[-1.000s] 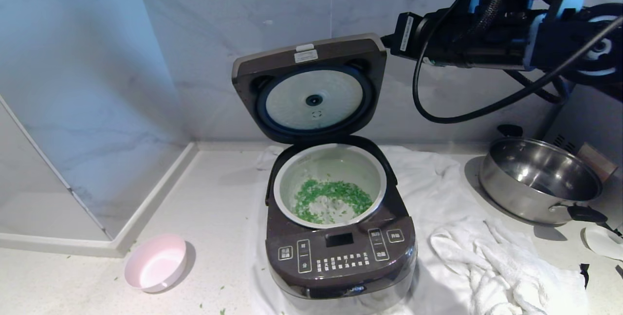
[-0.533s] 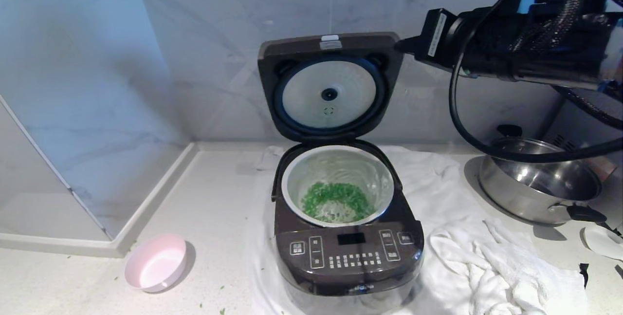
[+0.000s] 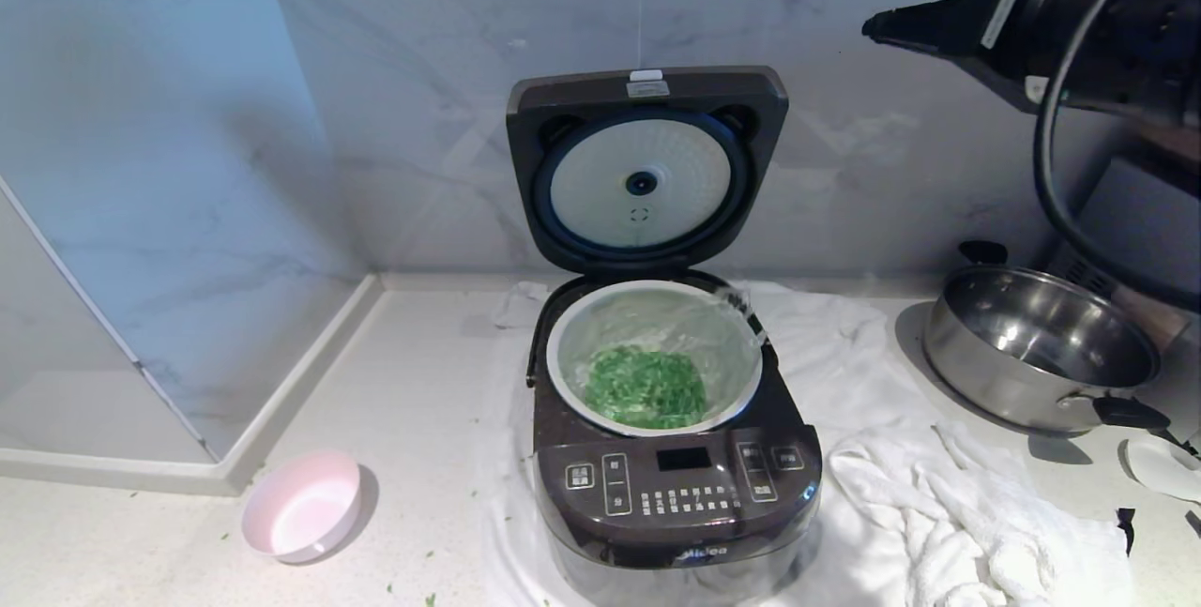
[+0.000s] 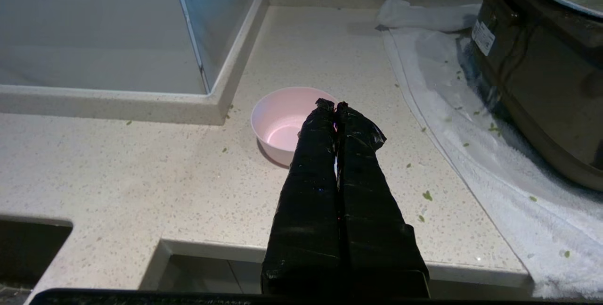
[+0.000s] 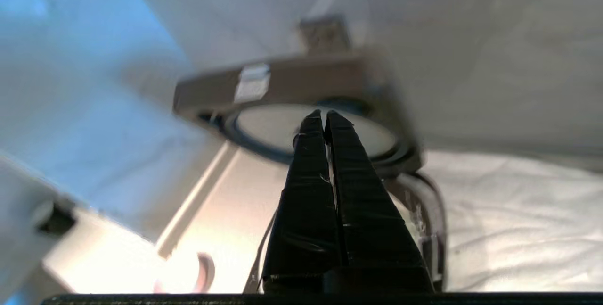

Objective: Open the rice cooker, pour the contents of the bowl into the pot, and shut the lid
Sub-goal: Close the rice cooker

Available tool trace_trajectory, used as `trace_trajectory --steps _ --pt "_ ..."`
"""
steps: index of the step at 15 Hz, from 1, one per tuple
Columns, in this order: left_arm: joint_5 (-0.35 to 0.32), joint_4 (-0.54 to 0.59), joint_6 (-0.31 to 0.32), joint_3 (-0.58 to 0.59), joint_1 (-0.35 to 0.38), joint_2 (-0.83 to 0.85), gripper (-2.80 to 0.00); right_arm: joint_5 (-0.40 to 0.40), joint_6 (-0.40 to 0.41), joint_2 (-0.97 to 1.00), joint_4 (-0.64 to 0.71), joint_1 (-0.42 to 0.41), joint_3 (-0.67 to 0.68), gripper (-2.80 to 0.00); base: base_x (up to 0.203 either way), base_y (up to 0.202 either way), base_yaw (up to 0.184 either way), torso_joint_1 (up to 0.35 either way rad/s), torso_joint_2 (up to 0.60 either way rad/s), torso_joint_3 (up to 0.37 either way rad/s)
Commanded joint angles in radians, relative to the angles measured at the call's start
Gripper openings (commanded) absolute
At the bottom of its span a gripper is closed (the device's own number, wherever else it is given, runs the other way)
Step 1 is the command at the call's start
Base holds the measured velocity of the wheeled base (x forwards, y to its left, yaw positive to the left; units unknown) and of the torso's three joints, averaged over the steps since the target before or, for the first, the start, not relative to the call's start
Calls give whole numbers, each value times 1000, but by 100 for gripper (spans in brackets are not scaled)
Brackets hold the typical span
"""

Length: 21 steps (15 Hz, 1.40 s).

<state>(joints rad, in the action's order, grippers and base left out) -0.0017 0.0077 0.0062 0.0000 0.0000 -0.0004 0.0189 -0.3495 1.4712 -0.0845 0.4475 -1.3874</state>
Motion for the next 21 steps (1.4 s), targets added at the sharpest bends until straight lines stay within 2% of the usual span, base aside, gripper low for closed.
trace_trajectory --steps 1,4,8,10,13,17,19,21 --pt "0 0 0 2 0 1 -280 -37 -15 -46 -32 -74 31 -280 0 0 0 0 0 0" --pt "0 0 0 2 0 1 -280 -220 -103 -28 -61 -240 28 -280 0 0 0 0 0 0" --pt "0 0 0 2 0 0 -280 -302 -130 78 -65 -402 -49 -280 0 0 0 0 0 0" --pt "0 0 0 2 0 0 -280 -391 -143 158 -61 -475 -135 -280 0 0 0 0 0 0" --pt "0 0 0 2 0 0 -280 -552 -186 284 -19 -503 -301 -280 0 0 0 0 0 0" --pt "0 0 0 2 0 2 -280 -886 -336 411 2 -512 -482 -280 0 0 0 0 0 0" --pt "0 0 0 2 0 0 -280 -917 -375 479 0 -525 -558 -280 0 0 0 0 0 0" --pt "0 0 0 2 0 0 -280 -951 -403 532 -48 -557 -578 -280 0 0 0 0 0 0"
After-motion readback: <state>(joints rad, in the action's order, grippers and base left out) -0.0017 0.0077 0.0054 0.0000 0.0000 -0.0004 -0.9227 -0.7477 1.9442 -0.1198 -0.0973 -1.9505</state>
